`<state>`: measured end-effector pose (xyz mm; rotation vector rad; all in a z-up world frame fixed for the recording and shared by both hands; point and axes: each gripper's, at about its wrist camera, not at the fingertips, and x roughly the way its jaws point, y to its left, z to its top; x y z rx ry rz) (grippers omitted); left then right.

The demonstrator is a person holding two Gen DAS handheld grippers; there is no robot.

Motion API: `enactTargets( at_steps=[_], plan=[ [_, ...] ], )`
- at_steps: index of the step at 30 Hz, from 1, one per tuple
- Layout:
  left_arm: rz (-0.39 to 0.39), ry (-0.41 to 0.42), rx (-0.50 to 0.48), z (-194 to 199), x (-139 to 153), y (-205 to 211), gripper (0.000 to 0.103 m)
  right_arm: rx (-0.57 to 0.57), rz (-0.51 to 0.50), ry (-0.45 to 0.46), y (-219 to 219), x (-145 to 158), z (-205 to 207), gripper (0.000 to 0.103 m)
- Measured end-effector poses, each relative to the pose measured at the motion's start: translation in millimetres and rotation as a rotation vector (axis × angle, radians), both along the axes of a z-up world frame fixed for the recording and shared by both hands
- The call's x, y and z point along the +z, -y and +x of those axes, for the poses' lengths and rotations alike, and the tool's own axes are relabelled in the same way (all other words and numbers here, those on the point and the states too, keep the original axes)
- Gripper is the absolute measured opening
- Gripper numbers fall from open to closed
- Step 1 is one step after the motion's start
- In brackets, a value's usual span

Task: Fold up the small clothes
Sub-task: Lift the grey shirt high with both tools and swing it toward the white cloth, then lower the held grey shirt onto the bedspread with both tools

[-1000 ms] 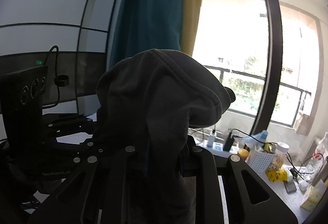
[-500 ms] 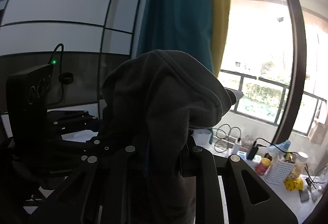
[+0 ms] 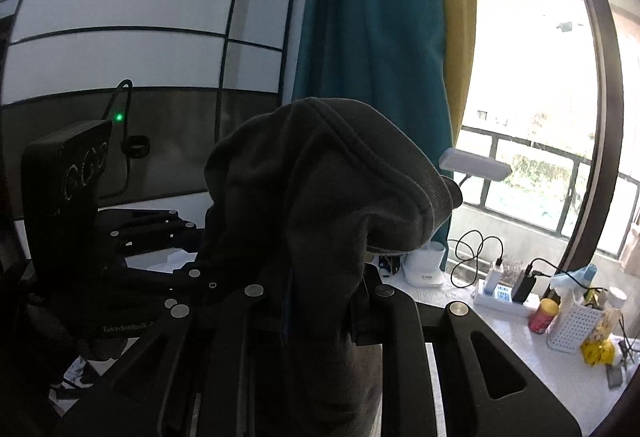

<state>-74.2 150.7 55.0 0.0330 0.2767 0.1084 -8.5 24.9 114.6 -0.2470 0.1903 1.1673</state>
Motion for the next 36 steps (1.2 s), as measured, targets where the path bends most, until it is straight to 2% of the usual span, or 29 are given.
enactTargets(
  at_steps=[9,17,29,36],
  plan=[
    [-0.019,-0.043,-0.015,26.2,-11.5,-4.5,0.029,-0.037,-0.025,-0.058,-7.0,-17.8,32.2,0.022],
    [-0.041,-0.122,-0.020,60.4,-26.9,-13.8,0.029,-0.059,-0.057,-0.133,-23.6,-41.0,71.8,0.022],
    [-0.074,-0.253,-0.023,117.0,-60.7,-32.8,0.029,-0.082,-0.119,-0.256,-51.7,-86.0,134.5,0.022],
    [-0.132,-0.323,-0.008,141.3,-88.9,-55.3,0.029,-0.074,-0.182,-0.299,-75.5,-116.0,160.3,0.022]
  ],
)
